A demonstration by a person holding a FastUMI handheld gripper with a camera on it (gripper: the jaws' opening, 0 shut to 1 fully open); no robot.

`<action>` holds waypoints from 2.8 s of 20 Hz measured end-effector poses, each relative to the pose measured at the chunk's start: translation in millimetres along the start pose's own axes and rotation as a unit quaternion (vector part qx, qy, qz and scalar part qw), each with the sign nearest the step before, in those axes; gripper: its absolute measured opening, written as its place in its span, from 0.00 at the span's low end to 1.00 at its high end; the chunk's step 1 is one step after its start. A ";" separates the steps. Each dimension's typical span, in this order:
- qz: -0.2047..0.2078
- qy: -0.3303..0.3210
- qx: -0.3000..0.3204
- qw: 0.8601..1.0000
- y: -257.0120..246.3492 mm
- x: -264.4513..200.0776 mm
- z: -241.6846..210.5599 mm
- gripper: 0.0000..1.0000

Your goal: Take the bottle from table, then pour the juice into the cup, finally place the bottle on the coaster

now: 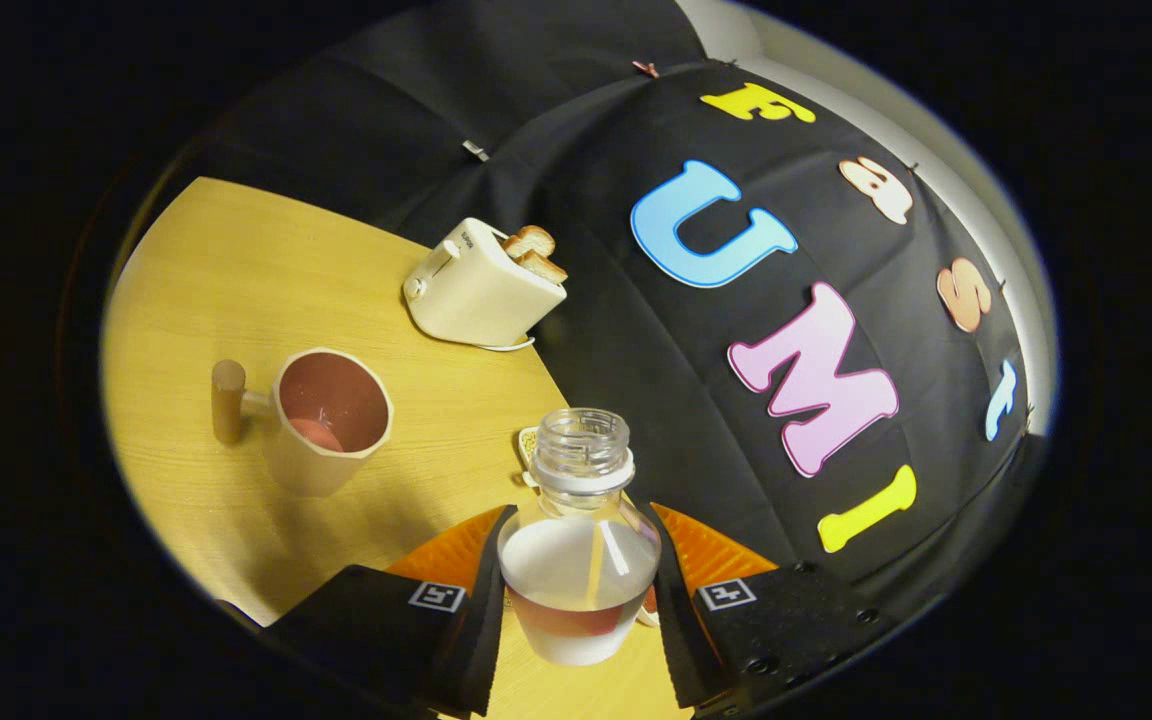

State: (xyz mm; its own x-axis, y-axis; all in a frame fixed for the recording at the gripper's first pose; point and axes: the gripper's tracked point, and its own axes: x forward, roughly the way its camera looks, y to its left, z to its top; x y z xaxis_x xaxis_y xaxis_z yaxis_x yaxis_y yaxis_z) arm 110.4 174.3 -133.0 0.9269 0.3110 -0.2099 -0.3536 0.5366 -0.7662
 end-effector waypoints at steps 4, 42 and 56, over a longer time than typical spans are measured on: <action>0.000 0.011 -0.035 0.999 14.4 10.9 6.5 0.69; 0.041 -0.023 -0.389 0.920 68.4 49.2 8.5 0.69; 0.061 -0.042 -0.456 0.887 72.8 46.3 6.5 0.68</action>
State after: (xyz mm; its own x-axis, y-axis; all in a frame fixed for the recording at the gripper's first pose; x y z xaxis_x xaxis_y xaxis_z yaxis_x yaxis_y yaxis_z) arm 126.7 232.9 -194.5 0.8629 0.4001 -0.3087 -0.1666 -0.3515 -0.9212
